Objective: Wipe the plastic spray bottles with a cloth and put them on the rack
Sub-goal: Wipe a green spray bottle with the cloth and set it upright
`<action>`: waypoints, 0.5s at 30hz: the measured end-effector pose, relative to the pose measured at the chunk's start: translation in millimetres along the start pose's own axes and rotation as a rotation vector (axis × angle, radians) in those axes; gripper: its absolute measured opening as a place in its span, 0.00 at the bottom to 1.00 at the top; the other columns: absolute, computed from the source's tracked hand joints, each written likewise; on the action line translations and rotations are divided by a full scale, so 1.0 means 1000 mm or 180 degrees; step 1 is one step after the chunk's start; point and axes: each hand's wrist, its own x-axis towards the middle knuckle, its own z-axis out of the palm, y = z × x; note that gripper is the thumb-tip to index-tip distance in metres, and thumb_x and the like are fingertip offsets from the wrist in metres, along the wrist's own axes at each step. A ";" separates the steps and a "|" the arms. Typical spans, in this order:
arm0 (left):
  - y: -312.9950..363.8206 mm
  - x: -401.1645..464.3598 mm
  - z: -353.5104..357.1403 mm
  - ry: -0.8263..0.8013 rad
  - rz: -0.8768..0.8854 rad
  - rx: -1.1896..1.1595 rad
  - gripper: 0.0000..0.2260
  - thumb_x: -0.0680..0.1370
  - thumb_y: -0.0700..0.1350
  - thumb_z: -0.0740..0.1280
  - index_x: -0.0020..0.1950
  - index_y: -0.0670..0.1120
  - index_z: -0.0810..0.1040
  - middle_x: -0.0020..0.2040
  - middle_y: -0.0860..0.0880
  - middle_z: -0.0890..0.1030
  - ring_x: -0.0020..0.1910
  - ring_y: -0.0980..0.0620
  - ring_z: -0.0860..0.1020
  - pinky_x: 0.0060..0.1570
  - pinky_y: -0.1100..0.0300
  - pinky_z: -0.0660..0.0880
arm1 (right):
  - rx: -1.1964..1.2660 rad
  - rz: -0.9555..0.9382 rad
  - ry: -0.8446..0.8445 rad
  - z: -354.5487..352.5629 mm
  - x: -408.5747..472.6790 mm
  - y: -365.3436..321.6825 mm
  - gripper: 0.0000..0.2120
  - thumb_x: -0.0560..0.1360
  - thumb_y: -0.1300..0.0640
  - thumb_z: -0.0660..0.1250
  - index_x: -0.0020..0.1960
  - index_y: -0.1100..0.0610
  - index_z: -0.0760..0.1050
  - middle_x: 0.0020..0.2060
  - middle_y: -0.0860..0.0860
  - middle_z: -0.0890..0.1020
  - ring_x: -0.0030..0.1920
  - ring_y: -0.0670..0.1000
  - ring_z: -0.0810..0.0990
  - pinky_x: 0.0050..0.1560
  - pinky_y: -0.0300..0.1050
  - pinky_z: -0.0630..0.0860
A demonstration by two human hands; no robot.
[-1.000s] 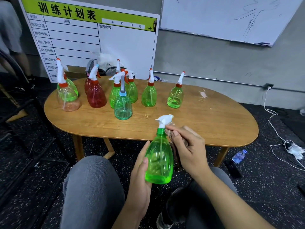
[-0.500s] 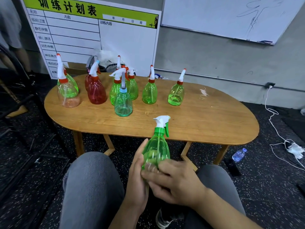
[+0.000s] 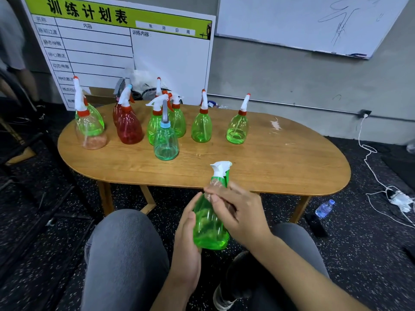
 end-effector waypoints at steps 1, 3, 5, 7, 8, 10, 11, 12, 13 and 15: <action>-0.001 0.000 -0.001 0.0001 -0.0025 -0.0019 0.20 0.86 0.48 0.54 0.76 0.50 0.74 0.69 0.47 0.83 0.69 0.46 0.81 0.62 0.52 0.80 | -0.0062 -0.0158 -0.0022 -0.001 -0.006 -0.005 0.13 0.83 0.51 0.65 0.61 0.51 0.86 0.37 0.45 0.73 0.32 0.42 0.69 0.32 0.34 0.66; -0.003 0.001 -0.003 0.0004 -0.0057 -0.0104 0.19 0.89 0.44 0.50 0.75 0.50 0.74 0.66 0.45 0.85 0.66 0.47 0.83 0.58 0.58 0.81 | -0.0193 -0.0680 -0.0118 -0.003 -0.021 -0.012 0.12 0.82 0.53 0.67 0.60 0.53 0.86 0.41 0.45 0.73 0.36 0.43 0.71 0.38 0.31 0.65; -0.003 0.000 -0.004 -0.0026 -0.0072 -0.0210 0.20 0.89 0.44 0.49 0.75 0.51 0.75 0.64 0.42 0.85 0.62 0.46 0.85 0.55 0.59 0.82 | -0.0319 -0.1287 -0.0295 -0.004 -0.037 -0.014 0.11 0.81 0.54 0.69 0.59 0.53 0.87 0.44 0.45 0.72 0.38 0.45 0.73 0.40 0.34 0.69; 0.001 -0.002 -0.002 -0.0040 -0.0081 -0.0300 0.20 0.87 0.47 0.52 0.75 0.52 0.75 0.64 0.41 0.85 0.61 0.44 0.85 0.57 0.56 0.83 | -0.0448 -0.1584 -0.0419 -0.003 -0.050 -0.013 0.11 0.79 0.54 0.72 0.59 0.53 0.87 0.42 0.47 0.75 0.37 0.48 0.74 0.35 0.39 0.74; 0.005 -0.003 0.000 -0.0043 -0.0073 -0.0326 0.20 0.85 0.49 0.54 0.76 0.52 0.74 0.65 0.41 0.85 0.62 0.43 0.84 0.59 0.55 0.83 | -0.0496 -0.1609 -0.0432 -0.004 -0.053 -0.012 0.11 0.78 0.54 0.73 0.60 0.52 0.86 0.40 0.48 0.76 0.36 0.48 0.74 0.32 0.42 0.75; 0.007 -0.003 0.001 -0.0041 -0.0044 -0.0322 0.22 0.83 0.51 0.55 0.76 0.51 0.74 0.66 0.40 0.84 0.64 0.41 0.83 0.62 0.52 0.82 | -0.0527 -0.1594 -0.0421 -0.007 -0.051 -0.011 0.11 0.78 0.54 0.73 0.60 0.51 0.86 0.38 0.49 0.76 0.36 0.48 0.74 0.32 0.42 0.74; 0.006 -0.002 0.001 -0.0033 -0.0024 -0.0291 0.22 0.84 0.50 0.55 0.76 0.51 0.74 0.65 0.40 0.84 0.64 0.41 0.83 0.62 0.51 0.82 | -0.0527 -0.1558 -0.0397 -0.009 -0.046 -0.011 0.11 0.79 0.53 0.72 0.60 0.50 0.86 0.38 0.48 0.75 0.36 0.48 0.73 0.33 0.40 0.73; 0.005 -0.001 0.000 -0.0019 -0.0005 -0.0256 0.21 0.86 0.49 0.54 0.76 0.50 0.74 0.65 0.40 0.84 0.64 0.41 0.83 0.61 0.52 0.82 | -0.0498 -0.1466 -0.0342 -0.010 -0.040 -0.009 0.11 0.80 0.53 0.71 0.60 0.50 0.86 0.38 0.48 0.75 0.36 0.47 0.73 0.34 0.39 0.72; 0.003 0.000 0.000 -0.0009 0.0026 -0.0203 0.20 0.87 0.47 0.53 0.76 0.49 0.74 0.65 0.41 0.85 0.64 0.42 0.83 0.59 0.54 0.82 | -0.0434 -0.1287 -0.0235 -0.011 -0.032 -0.008 0.11 0.82 0.52 0.69 0.60 0.51 0.86 0.38 0.48 0.74 0.36 0.47 0.73 0.34 0.39 0.71; 0.003 0.001 0.000 -0.0009 0.0050 -0.0172 0.20 0.86 0.48 0.54 0.76 0.49 0.74 0.66 0.44 0.84 0.66 0.46 0.83 0.56 0.57 0.82 | -0.0200 -0.0698 0.0067 -0.011 -0.014 -0.003 0.12 0.83 0.51 0.66 0.61 0.51 0.86 0.37 0.47 0.74 0.33 0.46 0.73 0.31 0.42 0.75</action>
